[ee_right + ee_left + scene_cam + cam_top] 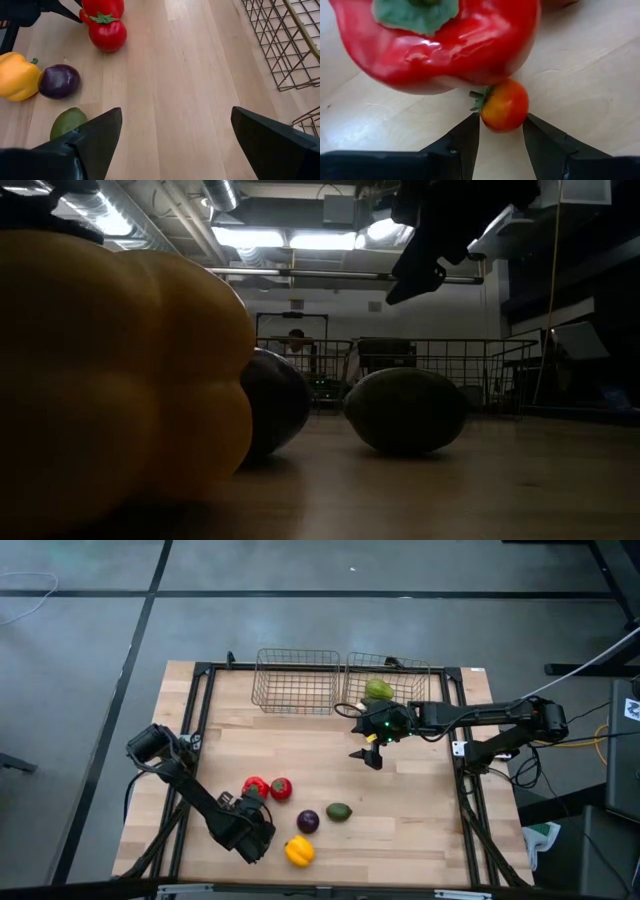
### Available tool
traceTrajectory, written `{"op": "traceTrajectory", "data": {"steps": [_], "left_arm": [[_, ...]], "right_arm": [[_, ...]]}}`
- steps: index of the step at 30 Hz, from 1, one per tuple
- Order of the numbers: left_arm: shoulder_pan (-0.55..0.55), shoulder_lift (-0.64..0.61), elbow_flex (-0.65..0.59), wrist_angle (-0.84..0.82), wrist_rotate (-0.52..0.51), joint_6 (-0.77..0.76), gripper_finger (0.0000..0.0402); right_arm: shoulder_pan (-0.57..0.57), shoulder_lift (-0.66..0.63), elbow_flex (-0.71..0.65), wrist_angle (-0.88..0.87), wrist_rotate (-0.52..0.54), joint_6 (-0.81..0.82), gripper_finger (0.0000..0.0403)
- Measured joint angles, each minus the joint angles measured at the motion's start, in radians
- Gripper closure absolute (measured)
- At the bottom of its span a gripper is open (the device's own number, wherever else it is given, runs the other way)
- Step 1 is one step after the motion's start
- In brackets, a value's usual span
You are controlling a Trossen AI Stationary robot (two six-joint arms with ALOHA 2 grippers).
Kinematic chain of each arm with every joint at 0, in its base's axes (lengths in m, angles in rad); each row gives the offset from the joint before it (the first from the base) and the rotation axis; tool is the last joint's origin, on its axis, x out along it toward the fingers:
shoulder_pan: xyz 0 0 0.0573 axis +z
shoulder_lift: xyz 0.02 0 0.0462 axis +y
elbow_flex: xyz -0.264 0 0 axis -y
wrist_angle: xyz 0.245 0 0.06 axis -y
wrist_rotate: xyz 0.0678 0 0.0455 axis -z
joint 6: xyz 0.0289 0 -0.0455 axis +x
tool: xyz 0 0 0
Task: Sort produce into baskets
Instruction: Put the orange tomato into the right gold wire basket
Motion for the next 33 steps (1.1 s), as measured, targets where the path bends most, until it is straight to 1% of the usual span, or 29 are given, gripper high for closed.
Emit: {"op": "traceTrajectory", "data": {"steps": [3,8,12,15,20,24,27,33], "left_arm": [[0.007,0.0,-0.011,0.021,-0.002,0.013,0.0255],[0.03,0.0,-0.012,0.029,-0.004,0.084,0.0255],[0.058,0.0,-0.012,0.026,-0.004,0.087,0.0253],[0.078,0.0,-0.012,0.026,-0.004,0.089,0.0241],[0.106,0.0,-0.012,0.026,0.027,0.115,0.0205],[0.124,0.0,-0.012,0.026,0.03,0.148,0.0182],[0.137,0.0,-0.012,0.026,0.031,0.161,0.0176],[0.154,0.0,-0.012,0.026,0.026,0.161,0.0176]], "right_arm": [[0.0,0.0,0.0,0.0,0.0,0.0,0.0029],[0.0,0.0,0.0,0.0,0.0,0.0,0.0029],[0.0,0.0,0.0,0.0,0.0,0.0,0.0029],[0.0,0.0,0.0,0.0,0.0,0.0,0.0029],[0.0,0.0,0.0,0.0,0.0,0.0,0.0029],[0.0,0.0,0.0,0.0,0.0,0.0,0.0029],[0.0,0.0,0.0,0.0,0.0,0.0,0.0029],[0.0,0.0,0.0,0.0,0.0,0.0,0.0029]]}}
